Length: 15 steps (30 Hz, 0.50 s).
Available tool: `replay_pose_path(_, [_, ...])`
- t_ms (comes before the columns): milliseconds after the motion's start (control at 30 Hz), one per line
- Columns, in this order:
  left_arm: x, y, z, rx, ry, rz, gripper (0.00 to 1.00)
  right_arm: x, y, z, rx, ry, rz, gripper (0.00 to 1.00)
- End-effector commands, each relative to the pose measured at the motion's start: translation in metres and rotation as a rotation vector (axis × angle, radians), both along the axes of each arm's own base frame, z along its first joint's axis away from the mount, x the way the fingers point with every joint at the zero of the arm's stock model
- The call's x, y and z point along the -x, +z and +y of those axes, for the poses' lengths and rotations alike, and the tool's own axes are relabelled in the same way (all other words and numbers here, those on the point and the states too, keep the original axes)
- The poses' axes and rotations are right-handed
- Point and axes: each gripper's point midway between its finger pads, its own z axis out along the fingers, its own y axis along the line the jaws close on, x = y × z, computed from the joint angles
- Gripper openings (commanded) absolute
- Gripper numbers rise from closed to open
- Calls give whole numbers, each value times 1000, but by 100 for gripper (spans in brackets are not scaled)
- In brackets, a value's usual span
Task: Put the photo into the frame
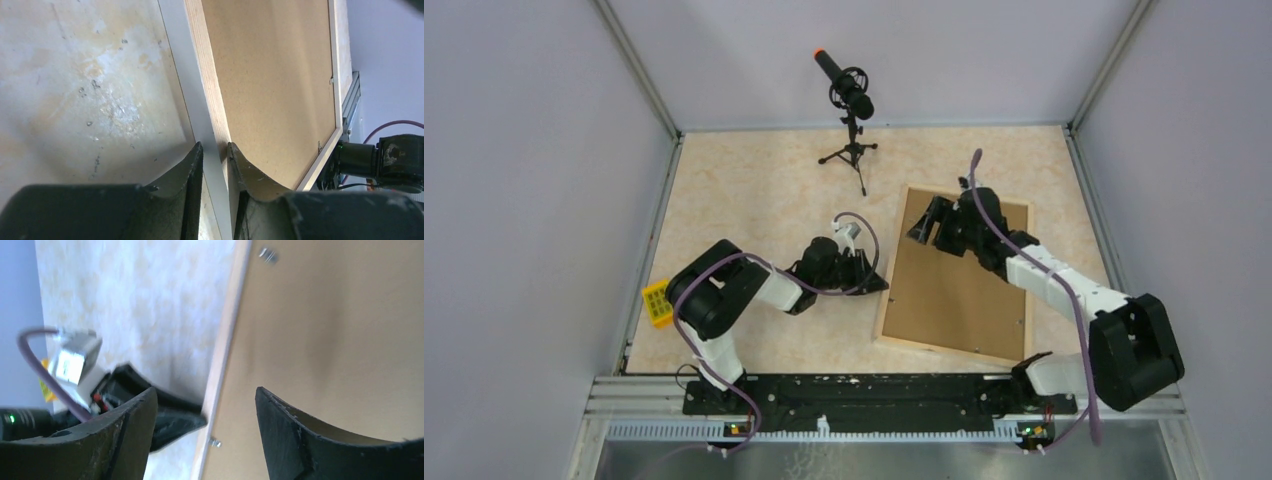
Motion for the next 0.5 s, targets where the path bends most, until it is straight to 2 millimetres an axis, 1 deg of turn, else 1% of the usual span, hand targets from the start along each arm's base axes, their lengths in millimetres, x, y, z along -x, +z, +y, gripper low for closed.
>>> replay_pose_path(0, [9,-2,-2,-67,-16,39,33,-18,-1,-47,47,-80,15,71])
replay_pose_path(67, [-4,5,-5,-90,10,23,39,-34,4,-38,-90,-119,1,67])
replay_pose_path(100, [-11,6,-7,-110,17,14,41,-47,7,-31,-144,-126,-31,64])
replay_pose_path(133, [-19,10,-11,-122,22,1,42,-57,6,-28,-168,-140,-39,62])
replay_pose_path(233, [-44,19,-19,-172,42,-36,43,-90,2,-21,-184,-166,-31,57])
replay_pose_path(300, [-60,22,-22,-196,60,-59,43,-109,-5,-15,-163,-147,-23,55])
replay_pose_path(333, [-68,24,-24,-202,67,-77,43,-117,-9,-10,-153,-113,-13,52])
replay_pose_path(400, [-76,21,-26,-221,72,-90,43,-126,-16,-5,-126,-68,8,45])
replay_pose_path(467, [-81,17,-30,-230,61,-104,43,-129,-21,-4,-132,-58,-11,41])
